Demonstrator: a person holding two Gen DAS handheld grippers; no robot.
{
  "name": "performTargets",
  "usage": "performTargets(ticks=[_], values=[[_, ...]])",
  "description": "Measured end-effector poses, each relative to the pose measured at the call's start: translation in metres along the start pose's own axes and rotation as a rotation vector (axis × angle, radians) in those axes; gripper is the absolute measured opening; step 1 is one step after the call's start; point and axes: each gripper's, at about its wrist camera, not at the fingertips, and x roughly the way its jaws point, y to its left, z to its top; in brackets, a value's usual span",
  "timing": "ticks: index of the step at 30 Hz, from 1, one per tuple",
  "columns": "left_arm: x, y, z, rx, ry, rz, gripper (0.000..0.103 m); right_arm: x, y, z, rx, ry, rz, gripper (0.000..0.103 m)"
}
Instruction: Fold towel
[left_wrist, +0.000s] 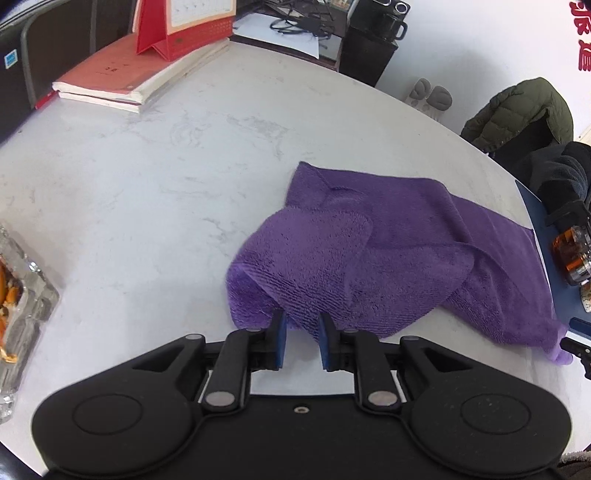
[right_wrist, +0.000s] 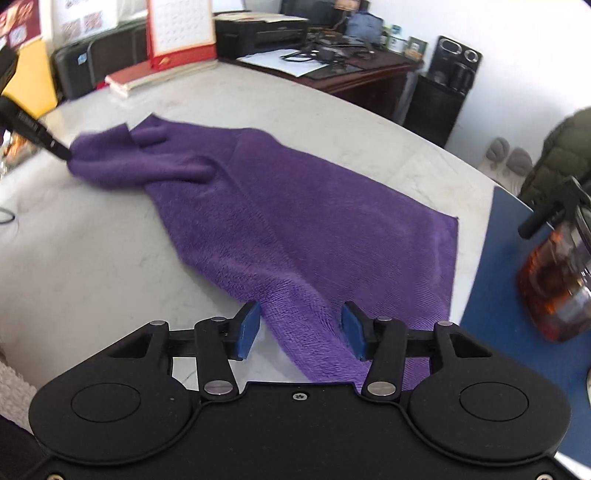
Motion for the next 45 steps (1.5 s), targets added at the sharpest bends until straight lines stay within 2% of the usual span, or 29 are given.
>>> performTargets(ticks=[5,7,10,13,16,19,23,31,37,45], values=[[-0.030,0.003,0.003,-0.016,-0.081,0.038,0.021,-0.016,-0.020,0.003,0.057,-0.038,0.001,0.051],[-0.044,-0.002,0.008,-0.007,-0.122,0.017,0.021,-0.020,-0.023,0.009,0.084,-0.066,0.013,0.053],[-0.043,-0.027,0.022,0.085,-0.133,-0.070,0.023,-0.019,-0.023,0.020,0.119,-0.097,0.064,0.053],[-0.020,-0.059,0.034,0.235,-0.093,-0.151,0.024,-0.006,-0.017,0.034,0.120,-0.098,0.142,0.053],[0.014,-0.093,0.043,0.408,-0.020,-0.216,0.024,0.009,-0.002,0.048,0.044,-0.078,0.184,0.053],[0.047,-0.119,0.050,0.546,0.059,-0.237,0.024,0.023,0.006,0.059,-0.014,-0.054,0.221,0.053],[0.080,-0.140,0.062,0.683,0.101,-0.261,0.025,0.040,0.003,0.067,-0.044,-0.008,0.233,0.053],[0.122,-0.154,0.077,0.807,0.193,-0.295,0.026,0.068,-0.013,0.069,0.008,0.069,0.278,0.053],[0.139,-0.161,0.078,0.909,0.262,-0.330,0.029,0.082,-0.020,0.071,-0.008,0.116,0.329,0.053],[0.154,-0.154,0.078,0.937,0.336,-0.362,0.028,0.089,-0.030,0.067,-0.013,0.149,0.375,0.053]])
